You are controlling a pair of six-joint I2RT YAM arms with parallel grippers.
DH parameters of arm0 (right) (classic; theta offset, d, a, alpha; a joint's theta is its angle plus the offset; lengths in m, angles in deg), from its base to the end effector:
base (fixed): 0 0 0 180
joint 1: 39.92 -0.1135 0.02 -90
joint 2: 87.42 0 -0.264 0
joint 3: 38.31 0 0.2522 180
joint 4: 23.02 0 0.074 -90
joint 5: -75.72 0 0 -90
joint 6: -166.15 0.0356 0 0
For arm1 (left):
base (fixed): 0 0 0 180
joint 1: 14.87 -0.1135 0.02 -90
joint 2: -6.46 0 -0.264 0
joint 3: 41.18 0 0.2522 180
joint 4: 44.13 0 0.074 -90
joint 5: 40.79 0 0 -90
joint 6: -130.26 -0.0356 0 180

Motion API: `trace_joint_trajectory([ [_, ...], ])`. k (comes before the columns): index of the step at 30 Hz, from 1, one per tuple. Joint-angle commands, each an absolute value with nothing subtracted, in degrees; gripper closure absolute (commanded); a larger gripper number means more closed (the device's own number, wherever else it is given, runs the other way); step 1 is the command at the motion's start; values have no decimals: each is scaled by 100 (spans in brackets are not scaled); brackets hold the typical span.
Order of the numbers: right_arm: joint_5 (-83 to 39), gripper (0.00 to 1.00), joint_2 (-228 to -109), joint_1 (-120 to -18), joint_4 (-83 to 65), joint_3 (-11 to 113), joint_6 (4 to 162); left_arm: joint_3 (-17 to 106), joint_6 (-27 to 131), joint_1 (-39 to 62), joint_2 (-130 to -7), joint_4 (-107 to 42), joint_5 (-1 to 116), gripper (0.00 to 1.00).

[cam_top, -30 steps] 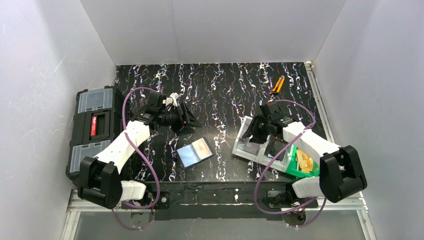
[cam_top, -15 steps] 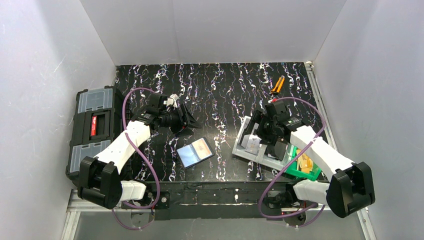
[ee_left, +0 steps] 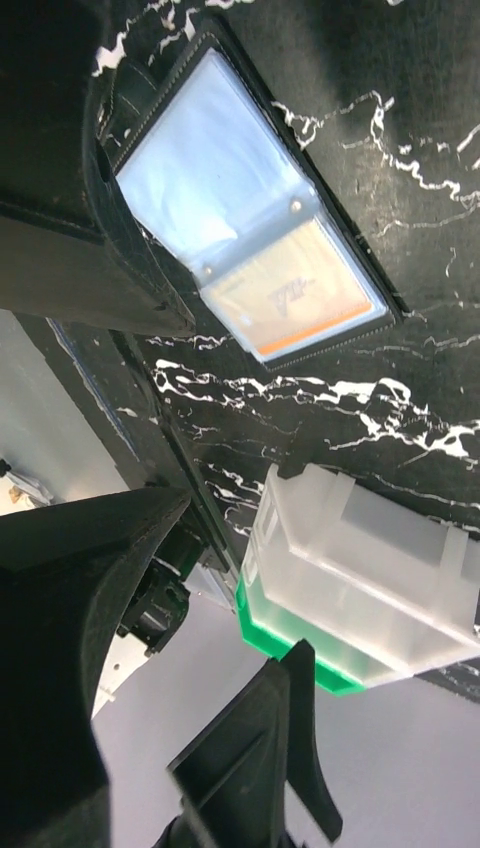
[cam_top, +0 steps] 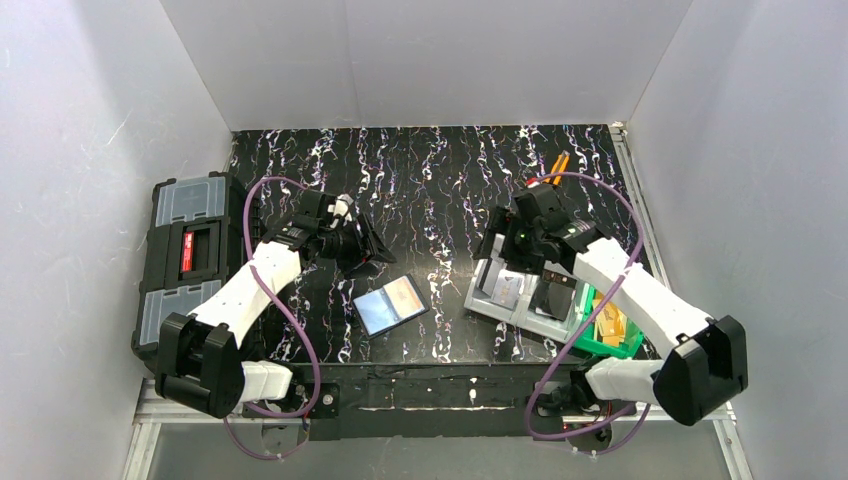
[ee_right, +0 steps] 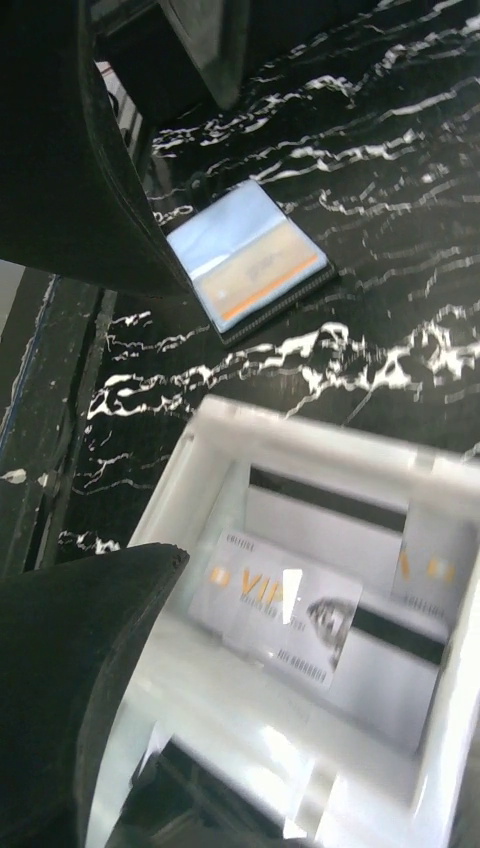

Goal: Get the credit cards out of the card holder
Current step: Remove the credit card from the card holder.

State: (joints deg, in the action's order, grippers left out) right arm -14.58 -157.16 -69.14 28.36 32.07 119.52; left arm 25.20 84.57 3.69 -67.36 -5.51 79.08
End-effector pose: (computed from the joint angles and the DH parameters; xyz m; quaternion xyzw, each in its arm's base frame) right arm 0.2182 0.1223 0.2791 0.1151 0.9348 0.2008 0.2693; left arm 0.2496 -0.1025 0.2589 -0.1057 0.8950 -0.3925 0.1838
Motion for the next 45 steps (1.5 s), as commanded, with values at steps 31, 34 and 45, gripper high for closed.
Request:
trace_joint_trajectory([
  [31, -1570, 48, -20012, -9615, 3215, 6404, 10748, 817, 8908, 386, -6266, -66, 5790, 57],
  [34, -1552, 55, -20112, -9627, 3189, 6411, 10760, 829, 8881, 385, -6513, -205, 5788, 64],
  [45, -1532, 80, -20336, -9629, 3018, 6197, 10838, 1422, 8571, 515, -7852, -523, 5782, 92],
])
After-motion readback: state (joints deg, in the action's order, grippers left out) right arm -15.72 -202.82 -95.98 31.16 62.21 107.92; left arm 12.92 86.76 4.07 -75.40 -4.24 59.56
